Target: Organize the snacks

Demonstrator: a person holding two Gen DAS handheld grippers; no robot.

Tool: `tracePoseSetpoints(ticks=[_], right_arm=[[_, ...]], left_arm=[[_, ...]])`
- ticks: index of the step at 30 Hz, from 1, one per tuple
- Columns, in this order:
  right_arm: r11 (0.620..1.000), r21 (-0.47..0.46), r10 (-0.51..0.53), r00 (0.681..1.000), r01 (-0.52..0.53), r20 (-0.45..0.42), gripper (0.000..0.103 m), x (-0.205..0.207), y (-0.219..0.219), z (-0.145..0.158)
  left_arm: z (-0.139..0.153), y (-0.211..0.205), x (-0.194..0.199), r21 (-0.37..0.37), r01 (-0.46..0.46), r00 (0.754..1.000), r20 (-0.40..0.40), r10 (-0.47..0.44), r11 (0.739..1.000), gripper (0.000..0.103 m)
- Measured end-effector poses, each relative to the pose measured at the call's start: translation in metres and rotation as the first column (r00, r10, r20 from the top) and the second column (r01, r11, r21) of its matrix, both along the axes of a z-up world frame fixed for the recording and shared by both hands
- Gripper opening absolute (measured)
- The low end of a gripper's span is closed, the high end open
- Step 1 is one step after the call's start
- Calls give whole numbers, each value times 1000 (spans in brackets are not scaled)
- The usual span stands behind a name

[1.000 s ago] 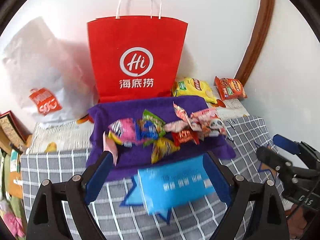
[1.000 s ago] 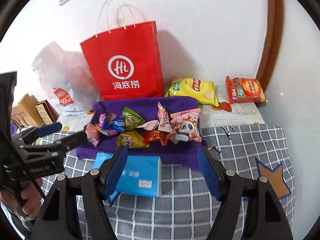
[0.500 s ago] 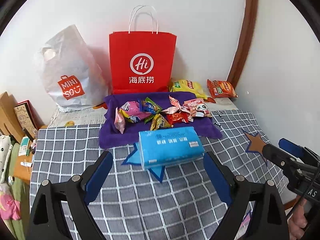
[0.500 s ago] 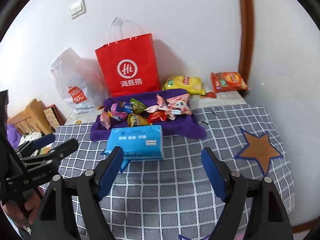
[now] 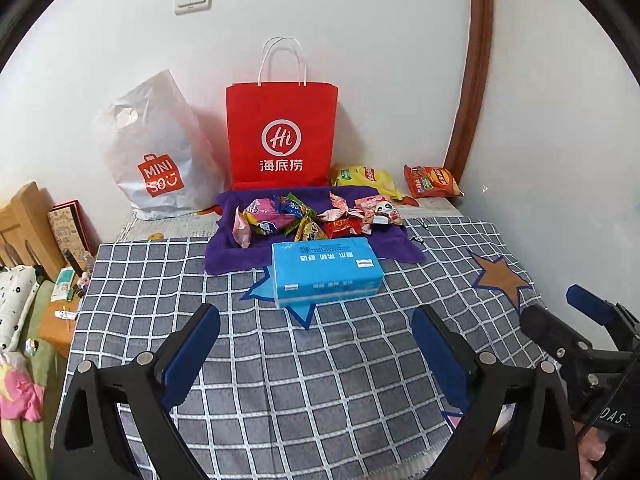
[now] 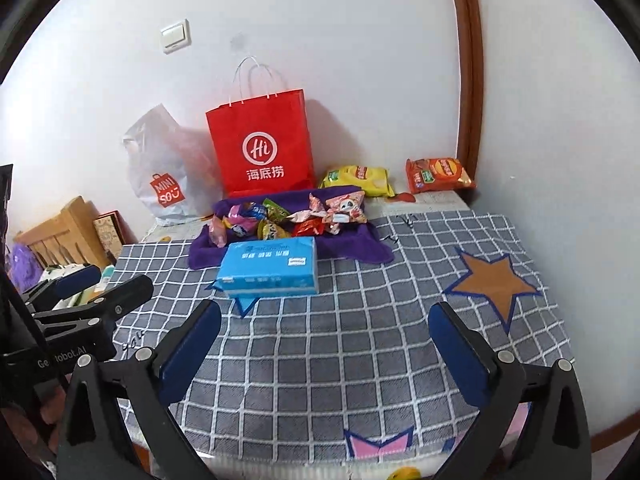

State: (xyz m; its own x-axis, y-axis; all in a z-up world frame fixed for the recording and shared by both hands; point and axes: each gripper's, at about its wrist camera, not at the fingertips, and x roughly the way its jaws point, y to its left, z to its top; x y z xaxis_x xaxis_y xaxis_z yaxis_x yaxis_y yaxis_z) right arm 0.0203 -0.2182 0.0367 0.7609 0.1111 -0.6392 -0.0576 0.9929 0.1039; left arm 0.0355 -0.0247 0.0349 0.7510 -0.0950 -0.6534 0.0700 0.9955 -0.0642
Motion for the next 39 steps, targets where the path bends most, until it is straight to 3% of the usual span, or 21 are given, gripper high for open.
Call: tracePoseSetpoints(ticks=[17,39], right_arm=[[1000,-1,1,999,-1,38,102,-29,-4,7],[1000,-7,1,999,-1,54,102,-31,-5,14]], left_arm=[[8,-6,-22,12,-15,1000,27,14,1000,97],[10,-4,-24,12,-15,999,28,15,1000,97]])
